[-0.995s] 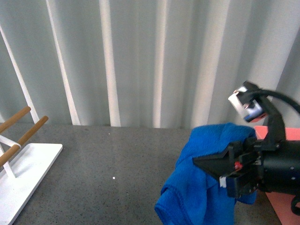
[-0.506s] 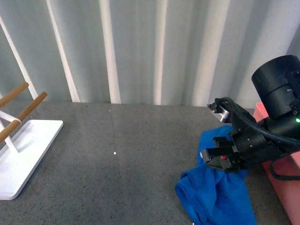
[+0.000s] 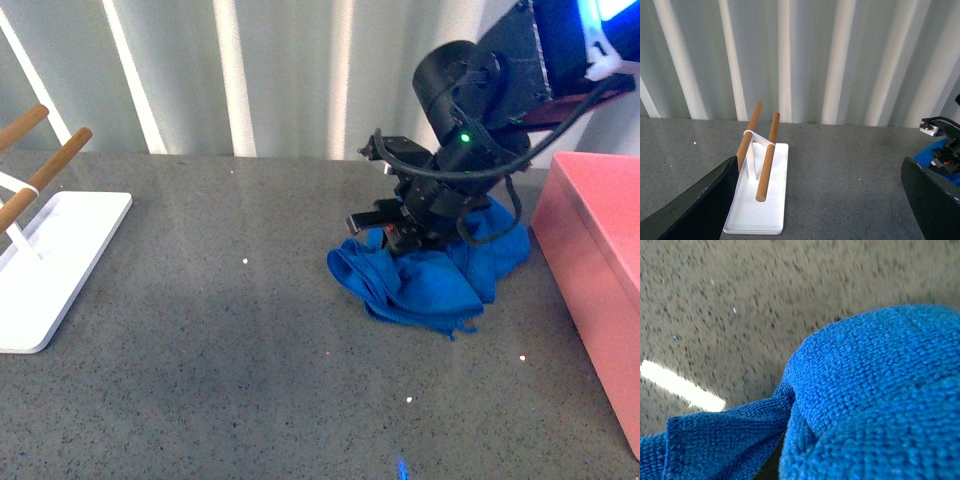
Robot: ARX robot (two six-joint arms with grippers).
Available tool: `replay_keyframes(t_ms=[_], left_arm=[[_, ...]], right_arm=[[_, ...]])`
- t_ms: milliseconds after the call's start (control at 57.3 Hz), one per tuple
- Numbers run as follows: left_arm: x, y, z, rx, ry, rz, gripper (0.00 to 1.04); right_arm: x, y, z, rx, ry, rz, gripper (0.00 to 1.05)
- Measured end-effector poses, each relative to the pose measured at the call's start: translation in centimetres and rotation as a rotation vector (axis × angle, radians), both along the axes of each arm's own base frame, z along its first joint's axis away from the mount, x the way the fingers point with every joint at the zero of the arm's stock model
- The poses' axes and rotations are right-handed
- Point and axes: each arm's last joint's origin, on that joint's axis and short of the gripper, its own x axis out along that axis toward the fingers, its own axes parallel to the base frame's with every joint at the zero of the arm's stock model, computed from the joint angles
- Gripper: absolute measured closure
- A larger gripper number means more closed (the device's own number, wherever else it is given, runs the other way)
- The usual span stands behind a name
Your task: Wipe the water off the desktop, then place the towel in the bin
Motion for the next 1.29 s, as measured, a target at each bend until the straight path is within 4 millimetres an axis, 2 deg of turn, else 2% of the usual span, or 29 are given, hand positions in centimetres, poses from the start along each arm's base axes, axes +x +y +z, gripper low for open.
replay_keyframes(t_ms=[140,262,454,576,768,978,1100,1292], left_arm=[[0.0,0.0,0.0,0.000,-0.001,0.000,0.07],[0.0,0.0,0.0,0.000,-0.001,0.000,0.07],[0.0,0.0,0.0,0.000,-0.001,0.000,0.07],[0.0,0.0,0.0,0.000,-0.001,0.000,0.07],[0.0,0.0,0.0,0.000,-0.001,0.000,0.07],[0.0,0.0,0.0,0.000,-0.001,0.000,0.07],[0.0,0.0,0.0,0.000,-0.001,0.000,0.07],[0.0,0.0,0.0,0.000,-0.001,0.000,0.07]], right_arm=[[1.0,2.8,0.2,0.024,-0.032,0.052,0.94],[0.9,5.3,0.3,0.070,-0.041,0.121,0.94],[-0.7,9.2,0.4,0.157,-0.023,0.240,0.94],[-2.1,9.9,0.2,0.186,-0.008,0.275,0.94],[-3.9,8.2,1.4,0.182,-0.036,0.228,0.94],[-5.2,4.7,4.7,0.074,-0.157,0.179,0.94],[-5.5,2.8,8.2,0.028,-0.281,0.176,0.94],[-6.0,0.0,15.0,-0.027,-0.415,0.097,0.94]])
